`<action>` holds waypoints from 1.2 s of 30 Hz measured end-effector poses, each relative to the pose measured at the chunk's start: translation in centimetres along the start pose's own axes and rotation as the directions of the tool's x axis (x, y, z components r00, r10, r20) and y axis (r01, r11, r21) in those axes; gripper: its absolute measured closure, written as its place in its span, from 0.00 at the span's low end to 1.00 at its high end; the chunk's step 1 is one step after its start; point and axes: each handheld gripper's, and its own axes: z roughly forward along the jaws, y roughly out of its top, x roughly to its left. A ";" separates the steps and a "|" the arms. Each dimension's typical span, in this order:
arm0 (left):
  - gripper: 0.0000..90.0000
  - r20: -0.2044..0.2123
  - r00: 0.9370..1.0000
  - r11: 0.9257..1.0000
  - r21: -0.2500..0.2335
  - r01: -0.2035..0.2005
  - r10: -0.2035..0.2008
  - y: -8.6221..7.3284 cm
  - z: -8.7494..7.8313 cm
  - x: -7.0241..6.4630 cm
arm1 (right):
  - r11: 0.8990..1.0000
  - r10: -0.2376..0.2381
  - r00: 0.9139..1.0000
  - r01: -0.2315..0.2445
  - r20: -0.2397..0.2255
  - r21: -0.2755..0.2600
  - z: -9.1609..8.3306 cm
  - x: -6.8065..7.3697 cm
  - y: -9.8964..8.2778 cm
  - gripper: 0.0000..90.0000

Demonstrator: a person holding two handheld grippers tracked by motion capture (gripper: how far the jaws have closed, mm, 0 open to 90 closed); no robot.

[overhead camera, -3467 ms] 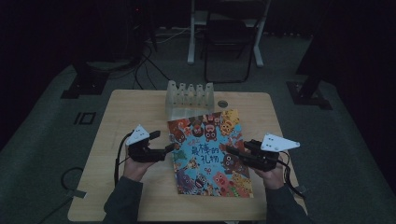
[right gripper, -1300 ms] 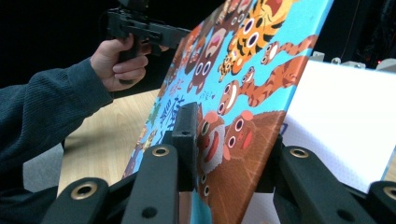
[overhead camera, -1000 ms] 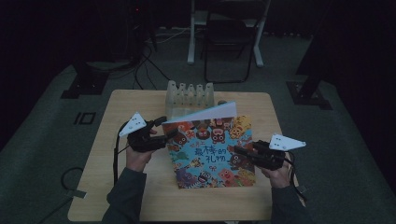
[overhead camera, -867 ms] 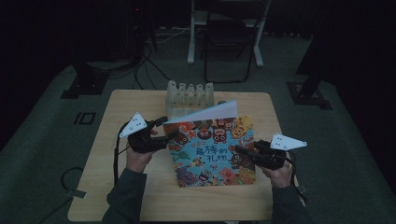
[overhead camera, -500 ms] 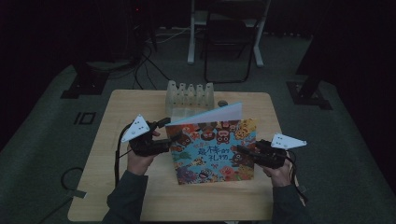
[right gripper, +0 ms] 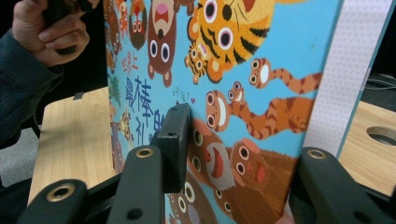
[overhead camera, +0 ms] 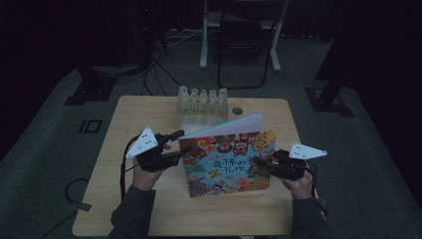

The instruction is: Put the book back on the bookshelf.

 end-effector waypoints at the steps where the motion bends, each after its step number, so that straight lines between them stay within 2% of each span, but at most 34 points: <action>1: 0.55 0.005 1.000 1.000 0.000 -0.005 0.005 0.0 -0.1 -0.1 | 1.000 -0.004 1.000 0.004 0.002 0.002 0.0 0.0 0.0 0.65; 3: 0.57 0.015 1.000 1.000 0.003 -0.017 0.017 0.1 -0.2 -0.3 | 1.000 -0.005 1.000 0.005 0.005 -0.008 -0.2 0.0 0.1 0.64; 11: 0.57 0.061 0.998 1.000 -0.018 0.003 -0.002 -0.1 -0.4 -0.6 | 1.000 -0.019 1.000 0.019 0.001 0.003 -0.6 0.3 0.2 0.61; 16: 0.55 0.096 0.995 1.000 0.006 -0.009 0.008 -0.4 0.0 -1.0 | 1.000 -0.025 1.000 0.025 0.001 0.006 -0.9 0.3 0.2 0.60; 20: 0.53 0.120 0.993 1.000 0.012 0.000 -0.002 -0.8 0.4 -1.1 | 1.000 -0.023 1.000 0.023 0.006 -0.001 -1.3 0.3 0.2 0.59; 26: 0.50 0.112 0.994 0.999 0.036 0.005 -0.010 -1.4 1.0 -1.3 | 1.000 -0.027 1.000 0.027 0.016 -0.007 -1.7 0.4 0.2 0.58; 31: 0.53 0.125 0.992 0.999 0.027 0.022 -0.025 -1.7 1.0 -1.2 | 1.000 -0.022 0.999 0.022 0.026 -0.013 -2.0 0.3 0.2 0.58; 36: 0.57 0.142 0.990 0.999 0.039 -0.004 -0.001 -2.0 1.4 -1.6 | 1.000 -0.026 0.999 0.026 0.035 -0.013 -2.3 0.3 0.1 0.58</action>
